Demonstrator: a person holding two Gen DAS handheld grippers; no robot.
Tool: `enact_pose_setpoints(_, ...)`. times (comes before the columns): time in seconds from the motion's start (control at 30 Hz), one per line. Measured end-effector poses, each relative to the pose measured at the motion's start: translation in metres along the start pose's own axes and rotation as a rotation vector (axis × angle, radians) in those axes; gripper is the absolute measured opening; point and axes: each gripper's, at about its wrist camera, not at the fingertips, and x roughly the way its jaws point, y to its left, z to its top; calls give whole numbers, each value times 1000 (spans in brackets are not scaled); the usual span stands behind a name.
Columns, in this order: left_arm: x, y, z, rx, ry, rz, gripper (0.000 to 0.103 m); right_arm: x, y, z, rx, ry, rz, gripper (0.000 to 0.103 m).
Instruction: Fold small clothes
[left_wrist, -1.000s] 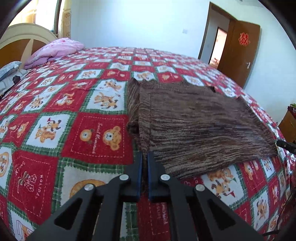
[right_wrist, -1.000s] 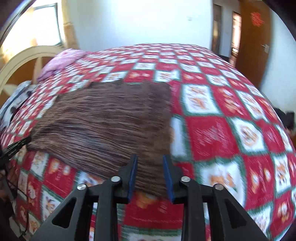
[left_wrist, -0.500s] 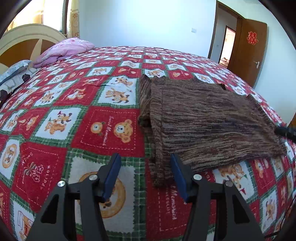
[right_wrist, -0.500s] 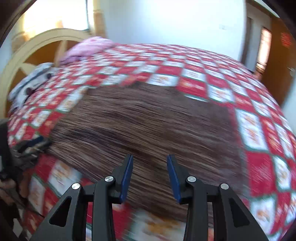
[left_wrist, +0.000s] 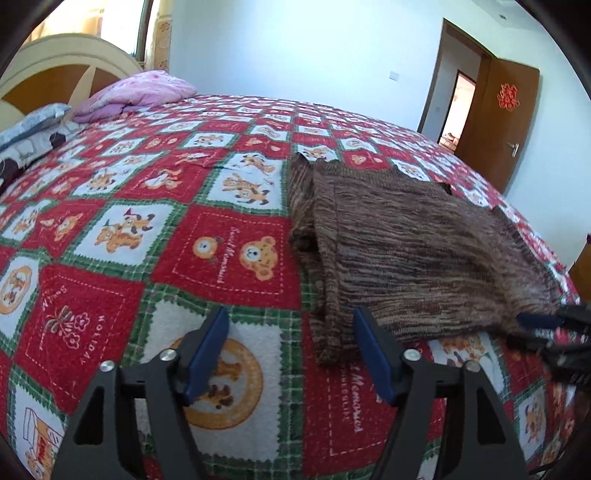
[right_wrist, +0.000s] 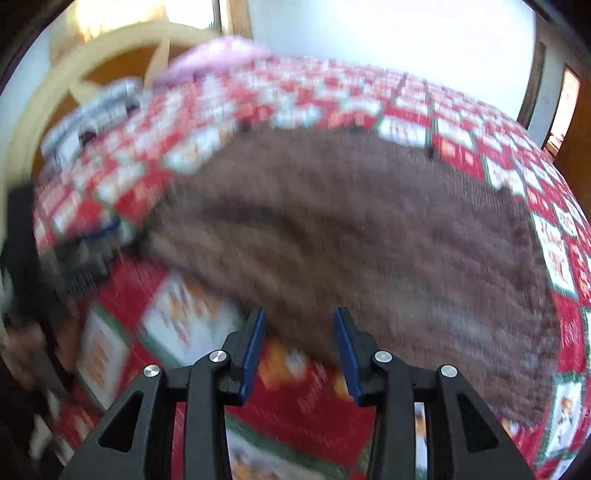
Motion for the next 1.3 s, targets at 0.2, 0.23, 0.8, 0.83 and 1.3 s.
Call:
enact_pose_setpoints(0.2,0,0,-1,3,2,15,79,43,30,29,-38,-13,23,40)
enact_pose_setpoints(0.23,0,0,-1,6,3,19,80,54,35,26,-38,25,46,41)
enact_pose_setpoints(0.8,-16,8,-2,-18,17,-10,88,26,63,-27,-205,-33,34,43)
enact_pose_setpoints(0.83,-20,12,-3,-27,15,-10,89,24,62,-28,-204,-39,34,44)
enact_pose_setpoints(1.3,2,52,68,-36,9,-8,89,52,142,-11,-491,-134,-117,45)
